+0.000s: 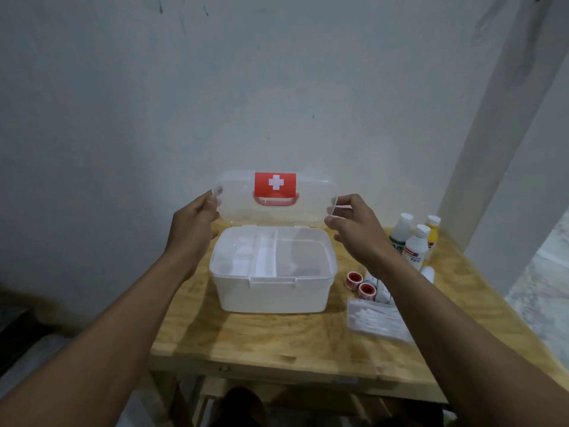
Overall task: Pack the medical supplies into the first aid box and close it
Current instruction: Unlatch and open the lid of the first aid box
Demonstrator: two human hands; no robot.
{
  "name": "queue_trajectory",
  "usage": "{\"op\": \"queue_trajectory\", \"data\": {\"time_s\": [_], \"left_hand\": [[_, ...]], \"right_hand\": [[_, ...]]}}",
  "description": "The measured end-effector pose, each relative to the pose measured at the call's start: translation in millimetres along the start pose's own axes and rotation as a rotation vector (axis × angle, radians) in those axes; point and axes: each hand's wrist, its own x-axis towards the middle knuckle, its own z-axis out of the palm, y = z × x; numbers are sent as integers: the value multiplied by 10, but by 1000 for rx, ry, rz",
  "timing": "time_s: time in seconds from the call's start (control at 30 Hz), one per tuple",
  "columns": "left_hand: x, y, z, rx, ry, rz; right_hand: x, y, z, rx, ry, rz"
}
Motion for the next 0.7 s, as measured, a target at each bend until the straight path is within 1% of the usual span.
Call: {"op": "queue_trajectory", "data": {"time_s": [0.1,0.2,0.3,0.43,0.57,0.63,0.7], "left_hand": [[44,-1,26,1,-8,-6],[120,7,66,1,4,-8],[209,-24,73,19,20,-40],[265,-65,80,89,-74,-89],[293,-49,45,140,-181,-161],[315,-67,14,166,-195,-181],[337,-91,1,199,-204,-196]], "right_hand": [[-24,52,30,-13,-16,-45],[-15,92,70,-25,-54,-49],[35,103,115,-86,-71,-37],[116,89,179,-145,-81,-6],[133,94,202,-157,-130,53],[124,109,183,-180,-154,62],[112,123,153,-254,-179,58]]}}
